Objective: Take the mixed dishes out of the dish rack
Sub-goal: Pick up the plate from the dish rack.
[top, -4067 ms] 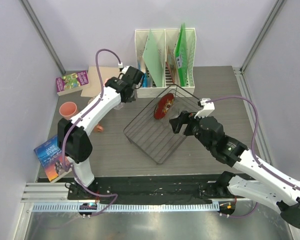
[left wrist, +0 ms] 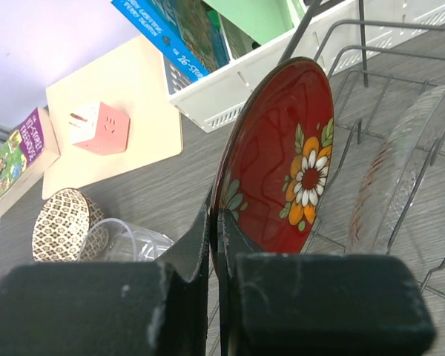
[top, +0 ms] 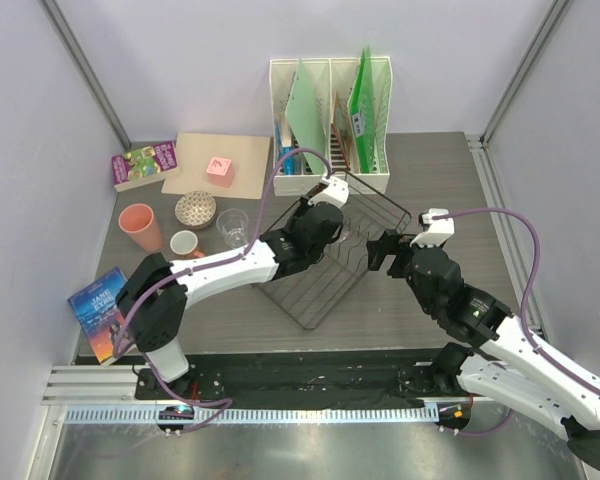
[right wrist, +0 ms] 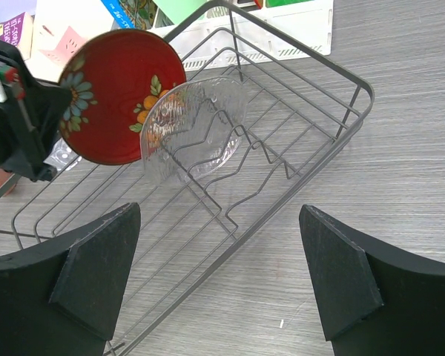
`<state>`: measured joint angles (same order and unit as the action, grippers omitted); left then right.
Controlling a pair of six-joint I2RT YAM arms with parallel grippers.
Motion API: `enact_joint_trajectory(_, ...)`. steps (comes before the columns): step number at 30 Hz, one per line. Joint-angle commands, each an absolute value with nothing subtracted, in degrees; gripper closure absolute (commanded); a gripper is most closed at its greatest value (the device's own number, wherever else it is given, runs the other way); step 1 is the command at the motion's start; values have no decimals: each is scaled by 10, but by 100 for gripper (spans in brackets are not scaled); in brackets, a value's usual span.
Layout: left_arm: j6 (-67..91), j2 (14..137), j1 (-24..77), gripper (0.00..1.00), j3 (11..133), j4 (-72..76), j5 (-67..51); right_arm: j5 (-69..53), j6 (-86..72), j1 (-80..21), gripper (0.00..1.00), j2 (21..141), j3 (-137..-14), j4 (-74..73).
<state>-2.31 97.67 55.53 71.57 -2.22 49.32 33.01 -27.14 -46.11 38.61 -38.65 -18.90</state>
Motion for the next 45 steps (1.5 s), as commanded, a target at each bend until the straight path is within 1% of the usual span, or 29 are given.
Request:
enact_joint_trajectory(1, -44, 930, 569, 100, 723, 52, 534, 350, -274, -461, 7, 385, -387, -176)
enact_joint_trajectory(9, -111, 878, 592, 100, 729, 103, 554, 358, -272, -460, 7, 382, -388, -176)
enact_joint_trajectory(12, -116, 847, 601, 100, 734, 97, 555, 359, -274, -460, 7, 382, -388, -176)
enact_joint_trajectory(19, -27, 782, 603, 100, 758, 2, 539, 357, -279, -461, 7, 385, -393, -173)
enact_joint_trajectory(22, 51, 761, 598, 100, 784, -98, 512, 358, -289, -461, 7, 383, -397, -174)
enact_joint_trajectory(23, 76, 758, 592, 100, 801, -122, 495, 356, -292, -460, 7, 380, -402, -174)
enact_joint_trajectory(24, 103, 752, 585, 100, 807, -142, 450, 354, -300, -460, 7, 378, -405, -174)
enact_joint_trajectory(25, 164, 737, 562, 100, 809, -162, 413, 350, -304, -460, 6, 375, -410, -175)
enact_joint_trajectory(27, 228, 723, 525, 100, 805, -199, 341, 333, -311, -458, 1, 369, -424, -177)
enact_joint_trajectory(28, 278, 712, 482, 100, 792, -202, 252, 328, -318, -455, 0, 368, -431, -178)
enact_joint_trajectory(30, 322, 697, 422, 100, 767, -178, 162, 303, -323, -453, 0, 368, -446, -178)
enact_joint_trajectory(31, 359, 691, 408, 100, 741, -164, 95, 295, -329, -451, 0, 368, -448, -178)
enact_joint_trajectory(33, 386, 673, 382, 100, 716, -119, 39, 277, -334, -447, 0, 369, -455, -178)
enact_joint_trajectory(34, 398, 671, 375, 100, 699, -105, -18, 267, -341, -444, 0, 368, -457, -176)
enact_joint_trajectory(38, 459, 659, 367, 100, 656, -23, -110, 203, -368, -418, 0, 378, -469, -164)
enact_joint_trajectory(41, 489, 657, 368, 100, 631, 37, -154, 161, -377, -401, 0, 395, -475, -142)
enact_joint_trajectory(45, 521, 657, 368, 100, 613, 72, -171, 120, -386, -382, 0, 419, -484, -130)
